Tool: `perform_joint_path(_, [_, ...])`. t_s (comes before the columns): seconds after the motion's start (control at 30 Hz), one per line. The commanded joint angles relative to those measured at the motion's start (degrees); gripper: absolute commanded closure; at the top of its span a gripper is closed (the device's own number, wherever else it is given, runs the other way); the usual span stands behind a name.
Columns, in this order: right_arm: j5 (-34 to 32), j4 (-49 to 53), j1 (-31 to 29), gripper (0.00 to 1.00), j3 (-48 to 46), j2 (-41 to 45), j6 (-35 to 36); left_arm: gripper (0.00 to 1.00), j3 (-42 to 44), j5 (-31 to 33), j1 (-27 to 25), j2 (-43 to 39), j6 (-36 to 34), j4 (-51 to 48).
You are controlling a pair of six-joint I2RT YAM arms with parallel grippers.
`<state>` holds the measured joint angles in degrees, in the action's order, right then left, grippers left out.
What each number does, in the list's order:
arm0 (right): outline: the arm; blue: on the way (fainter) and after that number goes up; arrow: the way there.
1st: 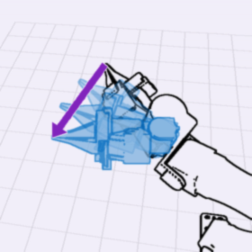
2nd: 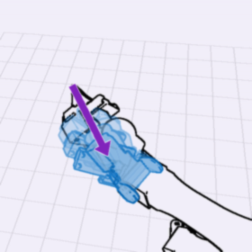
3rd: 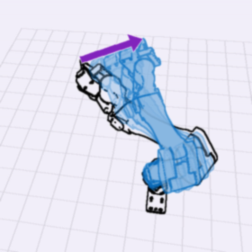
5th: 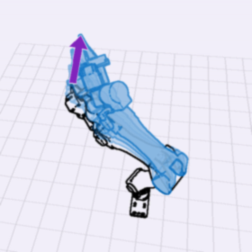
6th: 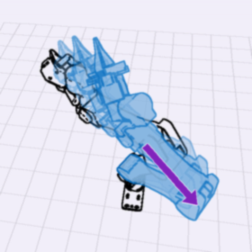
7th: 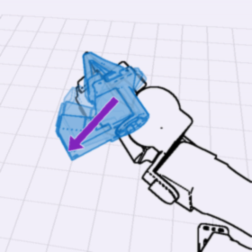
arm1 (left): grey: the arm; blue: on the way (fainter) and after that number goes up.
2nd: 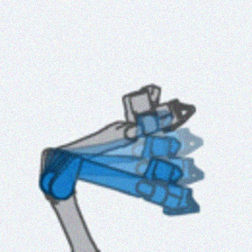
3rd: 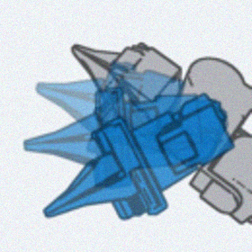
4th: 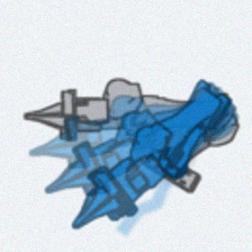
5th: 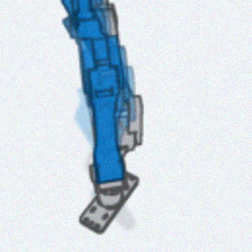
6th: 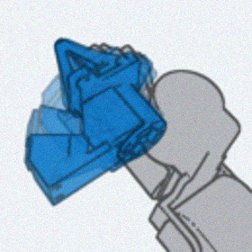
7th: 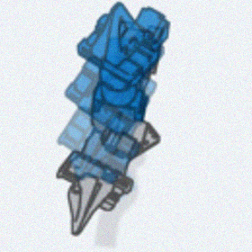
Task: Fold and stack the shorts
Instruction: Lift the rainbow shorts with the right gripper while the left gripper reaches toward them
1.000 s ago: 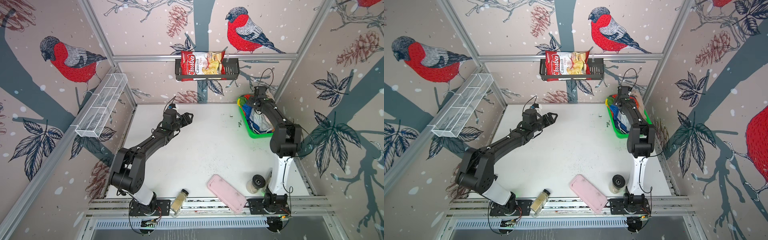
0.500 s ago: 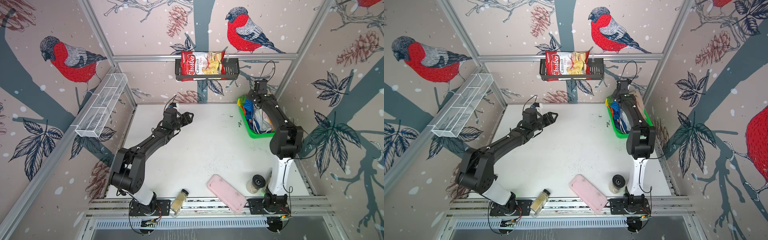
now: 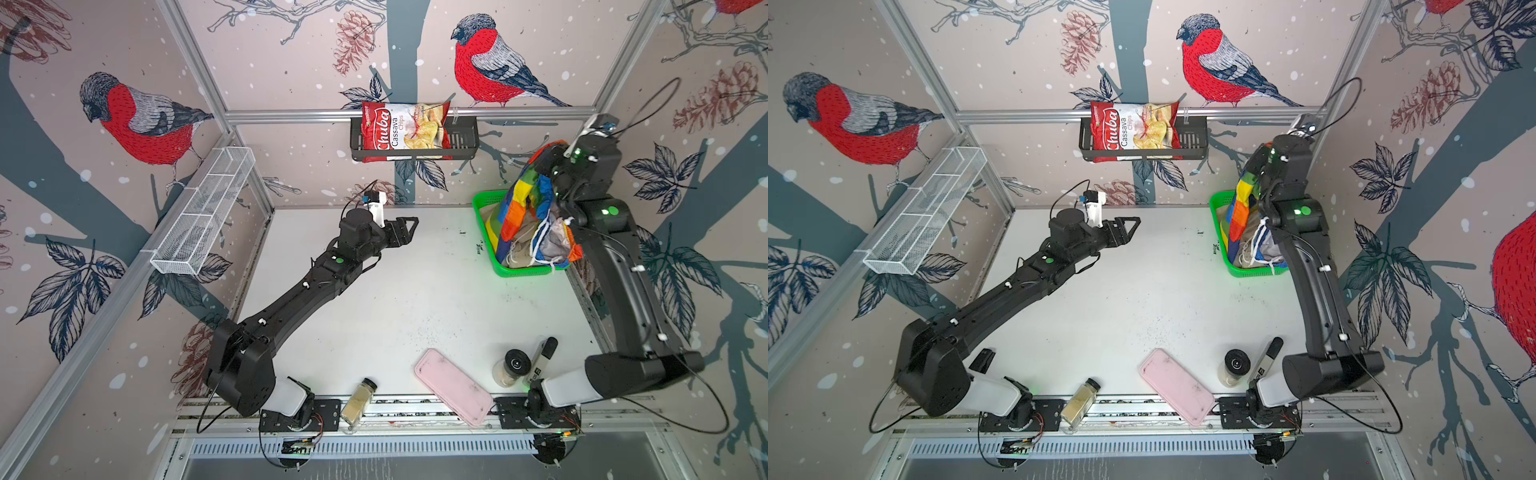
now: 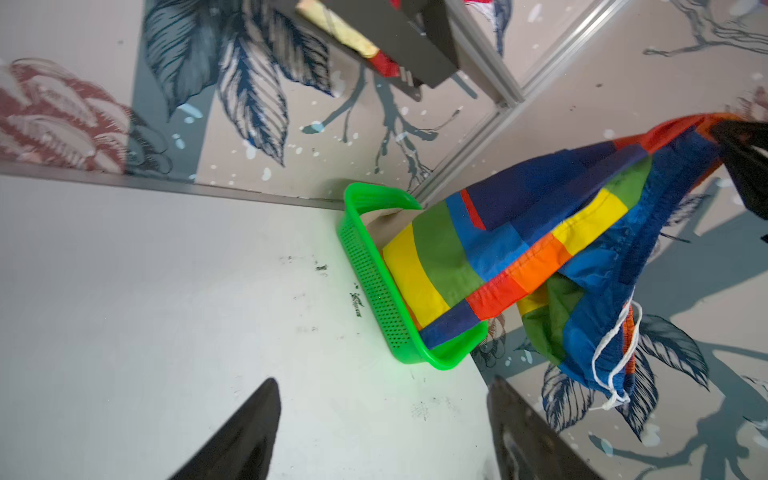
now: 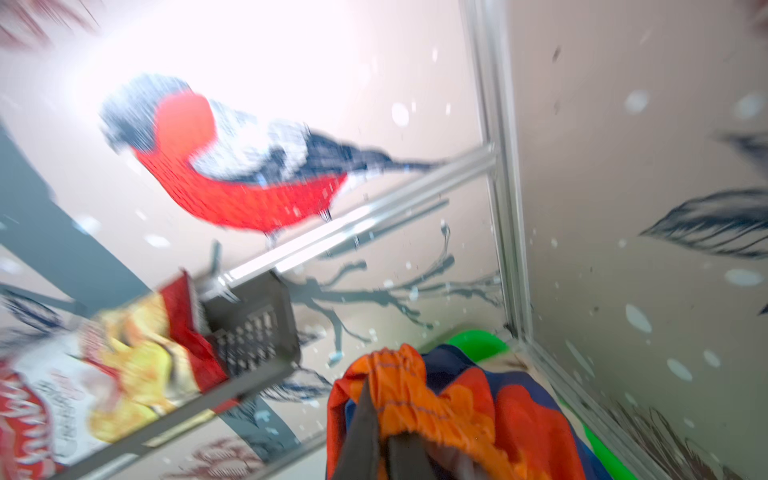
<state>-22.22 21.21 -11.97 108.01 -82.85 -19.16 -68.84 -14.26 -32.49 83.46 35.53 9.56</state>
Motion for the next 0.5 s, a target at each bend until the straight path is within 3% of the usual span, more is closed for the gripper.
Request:
perform_joint_path(0.0, [5.6, -6.4, 0.0, 1.00, 1.1, 3.3, 2.3, 0.19, -2.3, -2.8, -2.6, -0.9, -3.3, 0.0])
perform_joint_path(0.17, [14.8, -8.1, -0.1, 1.00, 5.1, 5.1, -0.2, 0.14, -5.1, -7.4, -7.2, -2.8, -5.6, 1.8])
perform_joint_path(0.47, [21.2, -10.3, -0.9, 1.00, 6.4, 3.3, -7.3, 0.04, -7.1, -17.3, -15.1, -5.4, -10.3, 3.0])
